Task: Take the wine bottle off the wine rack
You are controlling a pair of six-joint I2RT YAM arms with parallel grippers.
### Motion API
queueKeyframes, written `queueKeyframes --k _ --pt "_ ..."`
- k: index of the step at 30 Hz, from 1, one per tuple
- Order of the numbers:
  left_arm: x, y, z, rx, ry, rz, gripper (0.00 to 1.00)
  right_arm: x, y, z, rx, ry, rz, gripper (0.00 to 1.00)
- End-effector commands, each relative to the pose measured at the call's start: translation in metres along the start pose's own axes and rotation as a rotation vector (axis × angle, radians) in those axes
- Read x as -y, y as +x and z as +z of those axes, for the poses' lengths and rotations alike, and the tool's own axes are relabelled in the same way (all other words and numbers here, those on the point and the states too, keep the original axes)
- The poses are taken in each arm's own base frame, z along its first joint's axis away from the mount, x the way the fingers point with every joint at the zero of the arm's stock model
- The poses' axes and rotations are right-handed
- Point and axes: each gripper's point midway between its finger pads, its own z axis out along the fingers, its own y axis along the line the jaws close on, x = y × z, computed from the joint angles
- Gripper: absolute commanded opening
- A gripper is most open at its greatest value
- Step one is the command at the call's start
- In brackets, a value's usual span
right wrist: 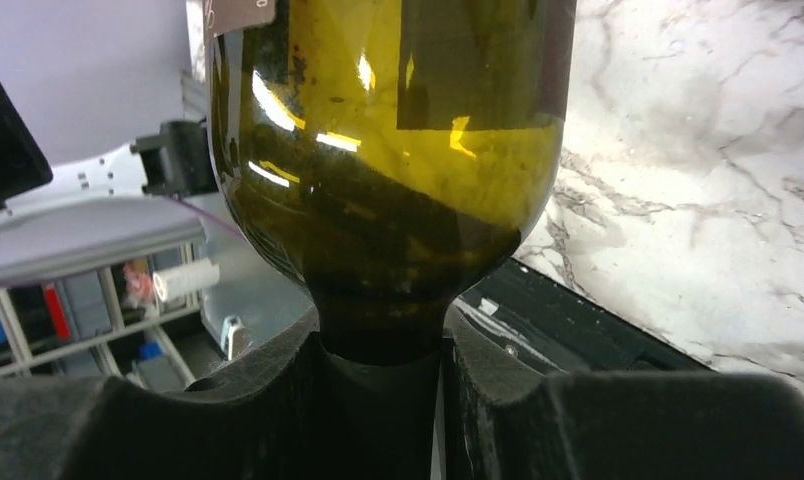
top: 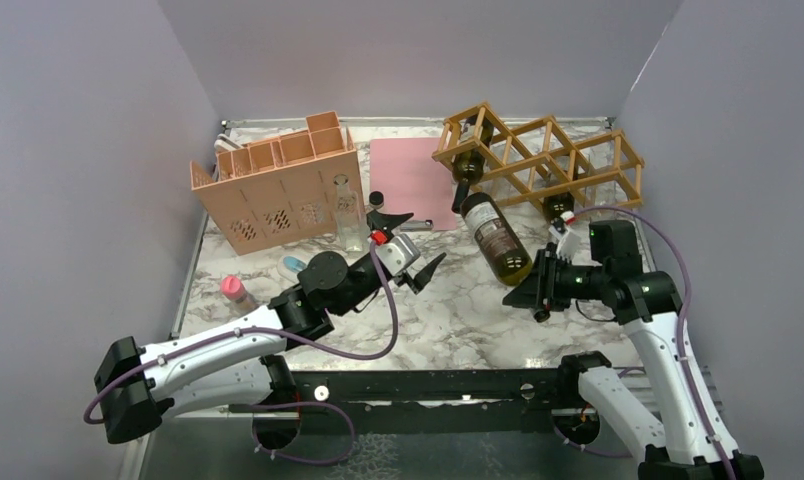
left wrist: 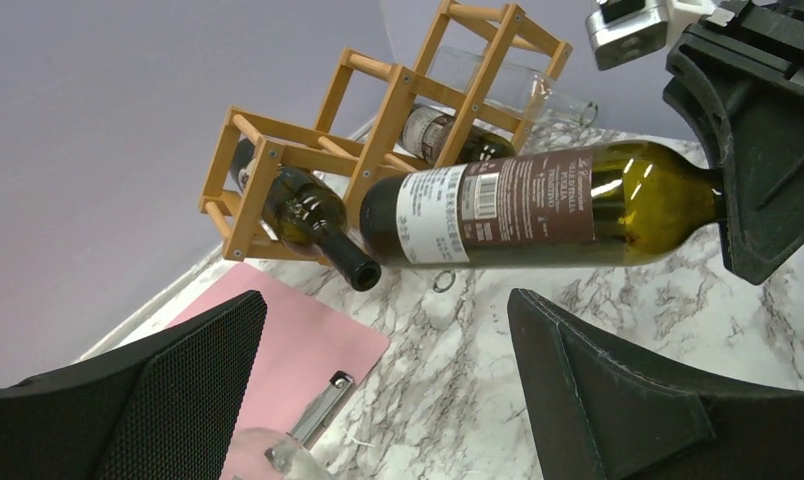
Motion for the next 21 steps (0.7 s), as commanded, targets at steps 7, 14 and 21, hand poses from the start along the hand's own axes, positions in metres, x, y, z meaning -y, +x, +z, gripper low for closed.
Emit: queueKeyframes --k 7,14,21 --pt "0.033 0.003 0.005 0.029 0.166 0.013 0.98 -0.017 0.021 0.001 -0.121 -0.134 -0.133 0.09" --pt "0.063 -0.008 -0.011 0.169 0.34 0.072 0.99 -0.022 0.026 0.006 -0.189 -0.148 -0.158 0.1" --pt "0.105 0.021 -0.031 0.222 0.577 0.234 0.99 -0.027 0.04 0.013 -0.299 -0.152 -0.193 0.1"
